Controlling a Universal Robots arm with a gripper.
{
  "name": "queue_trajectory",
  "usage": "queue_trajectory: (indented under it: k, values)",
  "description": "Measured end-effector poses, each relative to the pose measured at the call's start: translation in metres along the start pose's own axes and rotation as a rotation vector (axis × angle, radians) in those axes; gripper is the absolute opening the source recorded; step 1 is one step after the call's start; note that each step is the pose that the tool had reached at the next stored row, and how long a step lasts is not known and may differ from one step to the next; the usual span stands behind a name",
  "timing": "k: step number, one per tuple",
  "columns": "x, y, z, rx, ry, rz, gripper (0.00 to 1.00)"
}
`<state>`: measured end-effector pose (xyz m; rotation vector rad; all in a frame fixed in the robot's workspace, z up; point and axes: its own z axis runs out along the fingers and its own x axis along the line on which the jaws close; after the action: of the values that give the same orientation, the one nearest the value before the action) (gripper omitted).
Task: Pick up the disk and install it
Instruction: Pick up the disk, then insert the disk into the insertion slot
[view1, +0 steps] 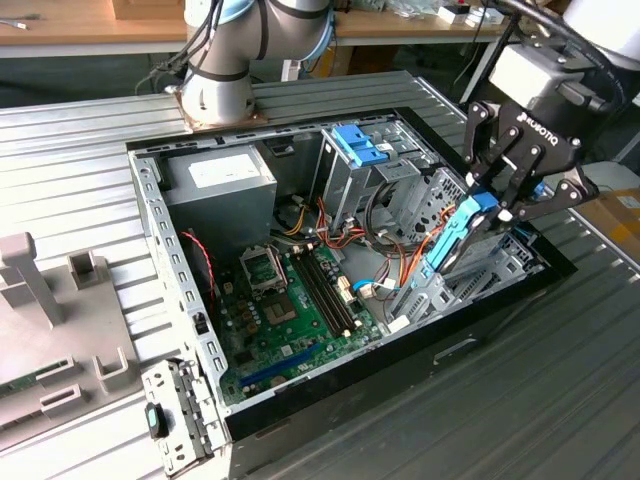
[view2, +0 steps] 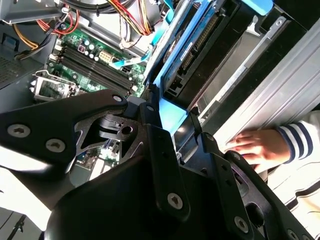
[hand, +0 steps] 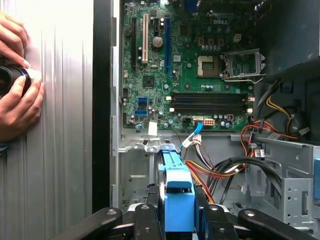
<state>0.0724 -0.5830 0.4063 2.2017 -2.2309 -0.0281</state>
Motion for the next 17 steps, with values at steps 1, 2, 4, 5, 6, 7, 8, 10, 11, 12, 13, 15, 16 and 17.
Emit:
queue_trajectory:
  k: [1,2,4,5,6,7,8,10,11,12,13,15,16,17]
  values:
    - [0.0002,-0.0002,0.0022,0.0000,0.0000,0.001,0.36]
    - [0.0005,-0.0003,0.0045,0.0000,-0.0001,0.001,0.36]
    - [0.0009,-0.0005,0.0083,0.0000,-0.0002,0.002,0.36]
    - [0.0013,-0.0007,0.0118,0.0000,-0.0001,0.003,0.36]
    - [0.0014,-0.0008,0.0145,0.0000,-0.0001,0.004,0.36]
    - [0.0014,-0.0009,0.0145,0.0001,0.0001,0.004,0.36]
    - [0.0025,-0.0009,0.0168,0.0000,-0.0003,0.004,0.36]
    - [0.0026,-0.0009,0.0168,0.0001,0.0001,0.004,0.36]
    - [0.0026,-0.0009,0.0169,0.0000,0.0001,0.004,0.36]
    - [0.0026,-0.0009,0.0171,0.0002,-0.0001,0.004,0.36]
    - [0.0026,-0.0010,0.0171,0.0001,-0.0001,0.004,0.38]
    - [0.0026,-0.0010,0.0171,0.0001,-0.0001,0.004,0.44]
    - [0.0027,-0.0010,0.0171,0.0000,-0.0001,0.004,0.44]
    - [0.0027,-0.0009,0.0171,0.0001,-0.0001,0.004,0.44]
